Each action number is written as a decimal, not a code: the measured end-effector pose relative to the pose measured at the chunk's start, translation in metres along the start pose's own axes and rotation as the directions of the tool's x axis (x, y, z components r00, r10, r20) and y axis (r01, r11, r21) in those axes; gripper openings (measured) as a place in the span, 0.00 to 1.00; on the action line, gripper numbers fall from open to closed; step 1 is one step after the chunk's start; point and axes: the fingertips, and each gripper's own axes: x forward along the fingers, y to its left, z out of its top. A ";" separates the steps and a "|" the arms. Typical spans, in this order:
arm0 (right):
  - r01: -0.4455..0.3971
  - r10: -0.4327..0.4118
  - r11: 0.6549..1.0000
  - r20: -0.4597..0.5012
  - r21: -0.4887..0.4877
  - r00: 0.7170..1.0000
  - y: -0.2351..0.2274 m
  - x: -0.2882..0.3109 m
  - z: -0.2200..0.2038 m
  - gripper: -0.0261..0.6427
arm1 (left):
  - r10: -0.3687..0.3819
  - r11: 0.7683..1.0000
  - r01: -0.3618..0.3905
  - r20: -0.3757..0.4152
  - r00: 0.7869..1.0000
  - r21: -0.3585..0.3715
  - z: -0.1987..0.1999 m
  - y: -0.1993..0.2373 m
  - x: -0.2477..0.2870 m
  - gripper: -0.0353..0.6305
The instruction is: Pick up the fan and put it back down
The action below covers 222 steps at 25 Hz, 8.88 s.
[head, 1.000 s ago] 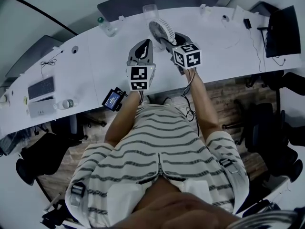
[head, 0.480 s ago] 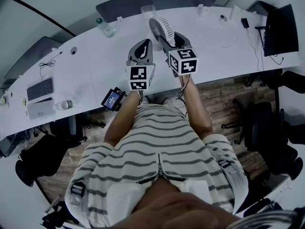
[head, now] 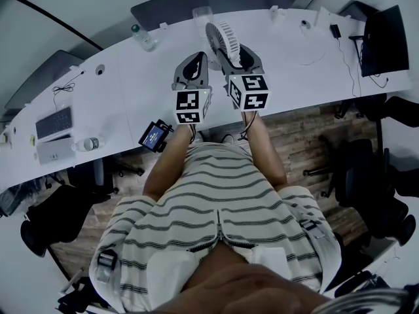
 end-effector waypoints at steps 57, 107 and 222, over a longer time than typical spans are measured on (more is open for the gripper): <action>0.062 -0.064 0.998 0.061 0.029 0.996 -0.004 -0.012 0.003 0.37 | 0.007 1.000 -0.007 0.018 1.000 -0.004 0.007 0.003 -0.006 0.06; -0.017 0.015 1.000 -0.074 -0.025 0.997 -0.021 0.056 -0.067 0.37 | 0.121 0.993 -0.121 -0.040 0.992 0.004 -0.012 0.038 -0.018 0.06; -0.458 0.447 0.889 -0.178 -0.023 0.877 -0.040 0.065 -0.097 0.12 | 0.010 1.000 -0.007 -0.119 0.993 0.023 -0.039 0.007 0.005 0.06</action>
